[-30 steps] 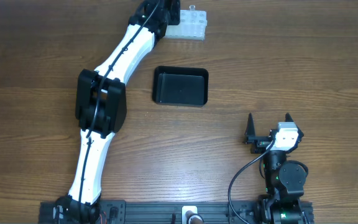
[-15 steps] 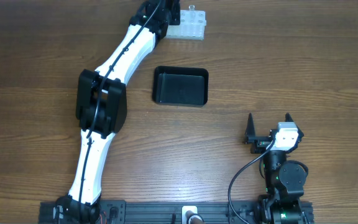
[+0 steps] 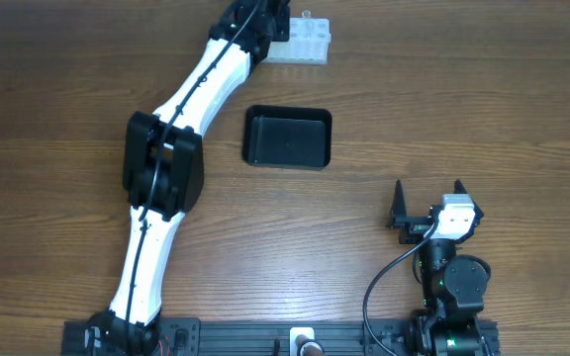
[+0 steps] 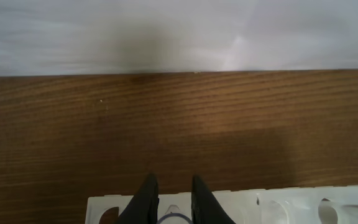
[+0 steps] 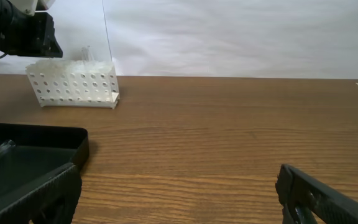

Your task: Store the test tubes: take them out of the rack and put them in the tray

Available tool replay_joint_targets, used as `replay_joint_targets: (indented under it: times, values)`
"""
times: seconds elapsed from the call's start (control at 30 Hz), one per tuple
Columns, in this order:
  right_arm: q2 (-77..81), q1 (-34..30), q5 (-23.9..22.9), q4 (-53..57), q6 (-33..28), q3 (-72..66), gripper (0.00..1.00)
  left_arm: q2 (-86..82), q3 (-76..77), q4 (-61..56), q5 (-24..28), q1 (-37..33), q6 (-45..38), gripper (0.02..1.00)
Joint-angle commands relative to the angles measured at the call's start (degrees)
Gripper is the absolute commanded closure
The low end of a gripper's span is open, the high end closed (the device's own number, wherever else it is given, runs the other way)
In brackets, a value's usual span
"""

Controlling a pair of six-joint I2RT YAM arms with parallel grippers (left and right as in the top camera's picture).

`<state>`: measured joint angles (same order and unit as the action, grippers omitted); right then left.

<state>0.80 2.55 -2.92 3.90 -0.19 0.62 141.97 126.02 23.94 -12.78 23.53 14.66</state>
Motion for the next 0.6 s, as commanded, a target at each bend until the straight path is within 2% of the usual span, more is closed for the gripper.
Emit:
replay_joint_targets:
  times: [0.03,0.6]
  values:
    - [-0.52,-0.44,0.31,0.20,0.15,-0.31,0.007,-4.39,1.40,0.11,-0.83,0.33,-1.05,0.980]
    - [-0.52,-0.44,0.31,0.20,0.15,-0.31,0.009,-17.77,1.40,3.19,-2.71,0.50,-3.67,0.978]
